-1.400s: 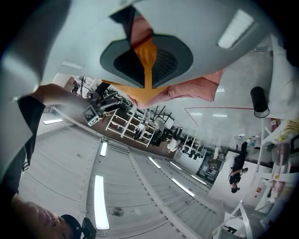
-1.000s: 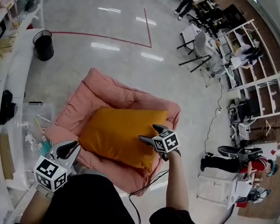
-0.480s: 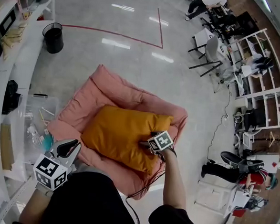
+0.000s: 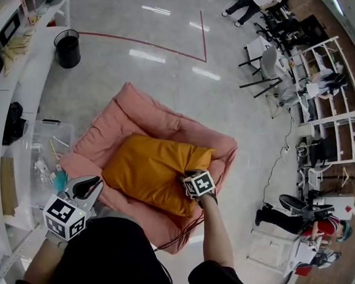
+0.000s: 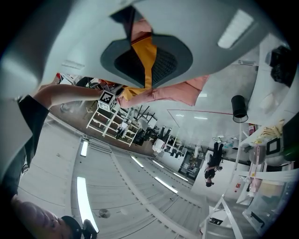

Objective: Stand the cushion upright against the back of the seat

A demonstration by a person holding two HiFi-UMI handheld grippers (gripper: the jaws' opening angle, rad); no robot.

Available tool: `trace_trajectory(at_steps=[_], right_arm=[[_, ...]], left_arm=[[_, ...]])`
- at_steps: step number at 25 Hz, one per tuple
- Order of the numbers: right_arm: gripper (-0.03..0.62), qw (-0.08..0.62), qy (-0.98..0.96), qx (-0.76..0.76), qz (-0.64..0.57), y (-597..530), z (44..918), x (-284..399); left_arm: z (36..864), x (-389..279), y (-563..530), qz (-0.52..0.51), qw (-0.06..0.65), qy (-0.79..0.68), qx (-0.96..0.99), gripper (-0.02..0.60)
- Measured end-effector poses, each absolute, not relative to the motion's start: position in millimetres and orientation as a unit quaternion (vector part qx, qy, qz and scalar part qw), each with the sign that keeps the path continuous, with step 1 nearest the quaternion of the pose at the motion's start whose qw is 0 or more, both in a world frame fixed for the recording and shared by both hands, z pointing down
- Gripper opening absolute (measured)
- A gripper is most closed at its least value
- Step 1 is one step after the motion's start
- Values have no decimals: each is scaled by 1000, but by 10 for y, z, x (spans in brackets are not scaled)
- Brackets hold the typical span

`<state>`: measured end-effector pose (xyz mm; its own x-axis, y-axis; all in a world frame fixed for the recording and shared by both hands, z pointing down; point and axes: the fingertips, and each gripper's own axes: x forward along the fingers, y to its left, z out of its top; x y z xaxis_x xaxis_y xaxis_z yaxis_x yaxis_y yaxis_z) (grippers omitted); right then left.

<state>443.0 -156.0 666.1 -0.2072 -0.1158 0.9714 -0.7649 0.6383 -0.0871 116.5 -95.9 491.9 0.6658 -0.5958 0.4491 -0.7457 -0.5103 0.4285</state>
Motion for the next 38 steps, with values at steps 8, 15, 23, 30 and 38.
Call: trace_trajectory(at_steps=[8,15,23,30,38], right_arm=[[33,484,-751,382,238,-1689,6332,4305],[28,455,-763,417,190,-1759,5998,4150],[31,458,-757,447,134,-1791,5598,4109],[32,476,-742,466,76,-1696,5357,4085],[32,480,-726,491,22,-1573,4919,4093]], left_arm=[[4896,1120,-917,120,301,-394,860,54],[4881,1053,-868,118,296,-394,862,54],[4848,1011,-817,114,289,-387,868,54],[4809,967,-823,113,283,-377,875,54],[4794,992,-805,114,279,-359,883,54]])
